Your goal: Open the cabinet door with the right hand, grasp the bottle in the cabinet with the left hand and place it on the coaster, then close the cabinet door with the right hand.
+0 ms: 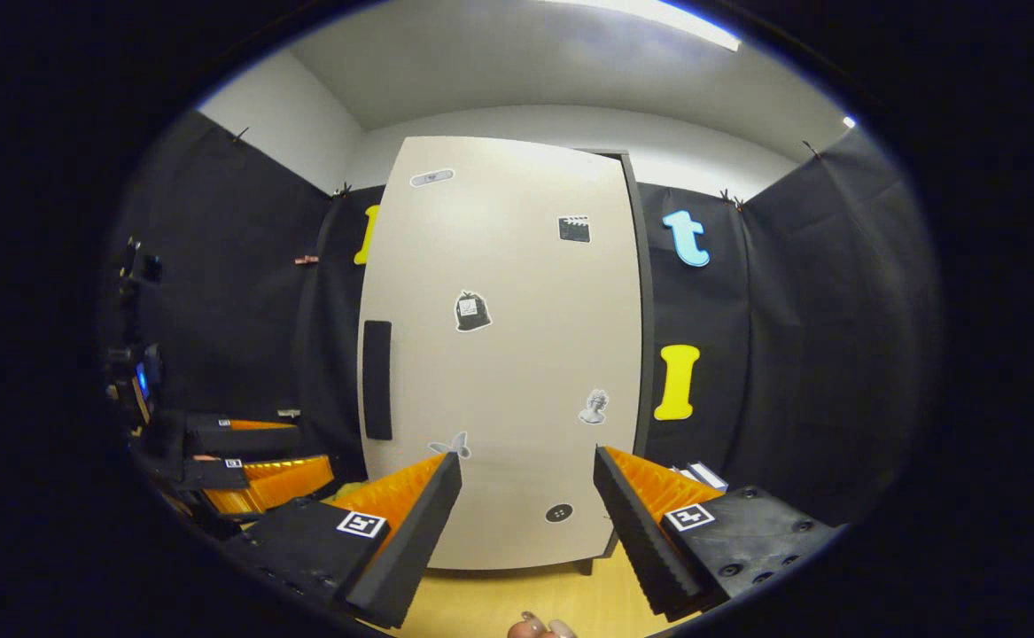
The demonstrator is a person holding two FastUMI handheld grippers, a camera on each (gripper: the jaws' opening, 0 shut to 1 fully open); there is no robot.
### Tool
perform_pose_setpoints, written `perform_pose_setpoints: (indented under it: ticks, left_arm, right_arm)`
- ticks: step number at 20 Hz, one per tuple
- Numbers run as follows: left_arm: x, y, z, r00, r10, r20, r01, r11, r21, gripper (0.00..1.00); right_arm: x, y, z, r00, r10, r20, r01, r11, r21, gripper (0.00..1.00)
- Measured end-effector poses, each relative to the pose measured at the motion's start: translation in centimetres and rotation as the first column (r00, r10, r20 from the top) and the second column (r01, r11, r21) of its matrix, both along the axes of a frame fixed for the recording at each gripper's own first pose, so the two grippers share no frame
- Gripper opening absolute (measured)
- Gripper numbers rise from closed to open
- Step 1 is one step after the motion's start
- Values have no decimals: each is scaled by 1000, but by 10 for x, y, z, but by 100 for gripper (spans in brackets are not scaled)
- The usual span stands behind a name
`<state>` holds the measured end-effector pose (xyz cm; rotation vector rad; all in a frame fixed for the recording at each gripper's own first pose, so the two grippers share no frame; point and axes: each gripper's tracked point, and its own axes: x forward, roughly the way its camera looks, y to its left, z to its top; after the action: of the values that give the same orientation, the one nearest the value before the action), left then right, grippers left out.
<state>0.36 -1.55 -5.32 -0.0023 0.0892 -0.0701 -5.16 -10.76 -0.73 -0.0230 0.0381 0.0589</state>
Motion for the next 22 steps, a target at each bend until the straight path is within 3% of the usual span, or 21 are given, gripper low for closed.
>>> perform_pose_setpoints:
  ticks: [5,9,13,22]
  left_arm:
    - [2,-21,1,1000,23,2,-23,1000,1,96]
    - [7,-46,-1,1000,-1,-2,1,1000,9,96]
    - [11,-61,-7,1000,1,-21,-1,1000,-11,96]
    - [10,-68,1,1000,17,-2,-17,1000,-1,95]
  right_arm:
    - [-7,-21,-8,1000,-7,-29,5,998,-63,98]
    - [-6,-31,-6,999,-18,-39,18,1000,3,98]
    - [-6,-43,-1,999,-29,-30,28,999,-38,96]
    - [-6,-43,7,1000,7,3,-7,1000,-28,97]
